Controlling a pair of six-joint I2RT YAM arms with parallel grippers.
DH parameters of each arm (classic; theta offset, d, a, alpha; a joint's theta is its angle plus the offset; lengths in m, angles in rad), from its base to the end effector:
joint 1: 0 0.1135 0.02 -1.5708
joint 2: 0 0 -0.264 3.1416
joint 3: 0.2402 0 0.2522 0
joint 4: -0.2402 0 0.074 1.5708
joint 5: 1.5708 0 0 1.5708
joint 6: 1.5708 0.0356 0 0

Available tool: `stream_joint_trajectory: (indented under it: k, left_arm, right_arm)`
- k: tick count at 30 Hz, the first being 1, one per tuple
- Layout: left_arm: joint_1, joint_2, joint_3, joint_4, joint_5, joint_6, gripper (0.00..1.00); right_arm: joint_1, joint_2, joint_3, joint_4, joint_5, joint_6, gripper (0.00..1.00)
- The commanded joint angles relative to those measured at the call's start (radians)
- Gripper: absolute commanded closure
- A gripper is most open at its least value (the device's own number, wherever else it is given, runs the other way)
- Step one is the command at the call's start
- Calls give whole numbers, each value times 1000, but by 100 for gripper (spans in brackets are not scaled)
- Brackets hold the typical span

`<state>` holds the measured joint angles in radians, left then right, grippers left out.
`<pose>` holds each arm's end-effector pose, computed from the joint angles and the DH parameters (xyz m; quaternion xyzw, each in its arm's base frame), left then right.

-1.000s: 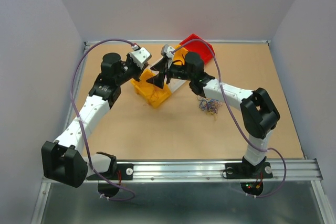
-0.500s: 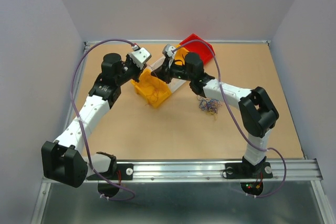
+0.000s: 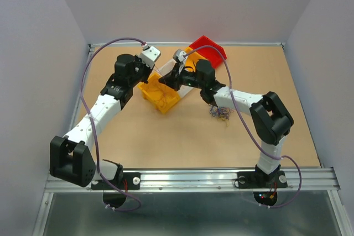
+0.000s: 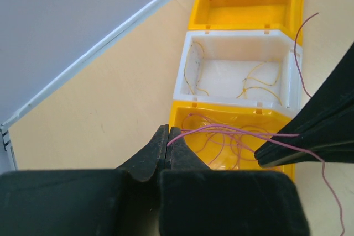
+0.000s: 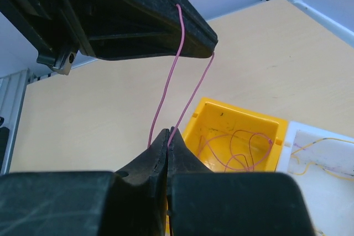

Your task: Untangle the cables

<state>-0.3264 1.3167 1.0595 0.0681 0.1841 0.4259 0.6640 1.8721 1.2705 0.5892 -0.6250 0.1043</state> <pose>0.2942 -0.1065 0.3442 0.3364 0.6923 -0.0392 0.6372 0.3314 0.2858 0.2752 -0.3946 0.5910 0.4534 0.5380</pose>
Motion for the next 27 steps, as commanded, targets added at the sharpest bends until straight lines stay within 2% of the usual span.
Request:
stream_joint_trajectory:
  k: [1, 15, 21, 27]
  left_arm:
    - [13, -30, 16, 99, -137, -15, 100]
    - [15, 9, 13, 119, -163, -21, 100]
    - [16, -33, -26, 154, -161, -6, 100]
    - [16, -79, -56, 188, -160, -4, 100]
  right_arm:
    - [20, -5, -55, 152, 17, 66, 100]
    - [75, 274, 111, 172, 24, 164, 99]
    - [78, 335, 161, 175, 28, 192, 100]
    - [92, 351, 175, 167, 103, 183, 99]
